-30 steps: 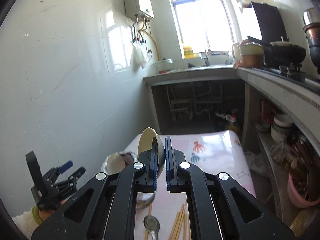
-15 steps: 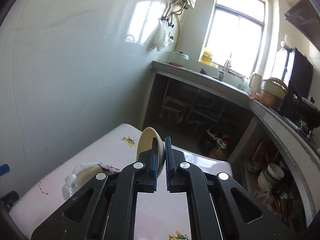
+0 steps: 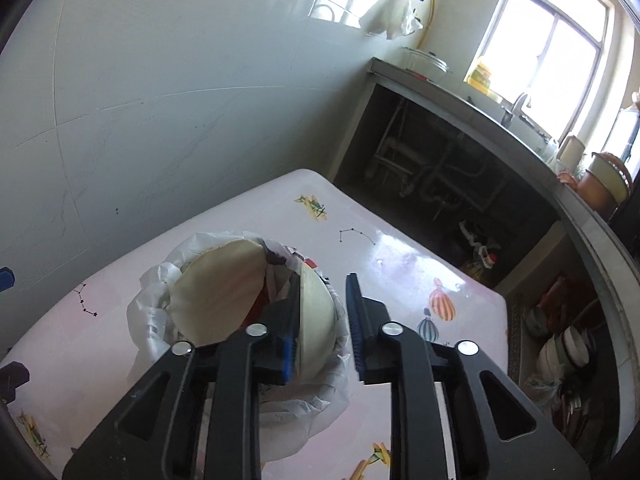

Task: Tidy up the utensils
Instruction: 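Lower the cream ladle into the holder and open the right tool, then grasp the steel spoon by its handle with the left tool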

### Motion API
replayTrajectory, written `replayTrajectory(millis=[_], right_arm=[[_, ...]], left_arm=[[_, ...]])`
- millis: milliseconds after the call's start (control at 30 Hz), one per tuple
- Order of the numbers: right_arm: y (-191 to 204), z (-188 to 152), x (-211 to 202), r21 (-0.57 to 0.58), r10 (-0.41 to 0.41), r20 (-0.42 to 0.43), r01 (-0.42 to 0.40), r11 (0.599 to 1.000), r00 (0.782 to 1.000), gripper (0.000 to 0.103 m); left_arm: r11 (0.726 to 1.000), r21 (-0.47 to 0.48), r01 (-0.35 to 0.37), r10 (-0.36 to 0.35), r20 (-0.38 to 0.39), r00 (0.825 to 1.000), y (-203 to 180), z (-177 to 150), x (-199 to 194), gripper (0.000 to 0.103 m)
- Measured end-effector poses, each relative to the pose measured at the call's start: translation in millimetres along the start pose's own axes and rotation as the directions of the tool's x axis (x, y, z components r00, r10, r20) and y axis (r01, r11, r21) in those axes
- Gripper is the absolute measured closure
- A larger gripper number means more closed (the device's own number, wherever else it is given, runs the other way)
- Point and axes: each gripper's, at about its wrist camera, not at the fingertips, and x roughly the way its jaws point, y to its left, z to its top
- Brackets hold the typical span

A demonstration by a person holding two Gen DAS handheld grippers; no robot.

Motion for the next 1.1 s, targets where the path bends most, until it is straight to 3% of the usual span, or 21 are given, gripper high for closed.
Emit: replayTrajectory(millis=[100,233,400,533,767,900,1000,1100], right_arm=[[-9.2,-3.3,-14.9,0.053,0.053,0.029,-0.055,0.997,0.998,0.048],[-29.6,-14.2,-45.1,0.183,0.133,0.091,-0.148,0.972,0.987,0.045],[-58.8,-54.7,-93.6,0.375,0.176,0.175,-0.231,0.898,0.969,0.042],[-61.4,-108.4,-108.5,0.482,0.19,0.136,-0.233,0.845,0.972,0.042],[-47.9,-187.8,-94.0,0.612,0.269,0.025,-0.228,0.757,0.963,0.042],[-41.4,-204.2,-86.9,0.642,0.29,0.02,-0.234,0.73,0.957,0.043],[-39.8,-210.0,-83.7,0.66,0.308,0.045,-0.259,0.705,0.95,0.043],[-44.2,-217.5,-80.4,0.662,0.316,0.062,-0.276,0.696,0.947,0.043]], left_arm=[[1.0,-0.013,0.028,-0.028,0.004,1.0,-0.9,-0.4,-0.8,0.017],[0.998,-0.015,0.063,-0.063,-0.019,0.998,-5.2,-1.1,3.4,0.007],[0.985,-0.029,0.169,-0.171,-0.058,0.984,-11.2,0.4,9.2,0.006],[0.966,-0.093,0.24,-0.25,-0.123,0.96,-13.5,-0.2,20.2,0.006],[0.951,-0.147,0.273,-0.299,-0.203,0.932,-21.7,-6.6,39.0,0.006],[0.941,-0.097,0.324,-0.338,-0.224,0.914,-32.8,-8.8,44.2,0.006],[0.949,0.019,0.315,-0.301,-0.245,0.922,-52.5,-11.7,48.5,0.006],[0.935,0.121,0.333,-0.286,-0.299,0.911,-72.9,-18.3,57.0,0.006]])
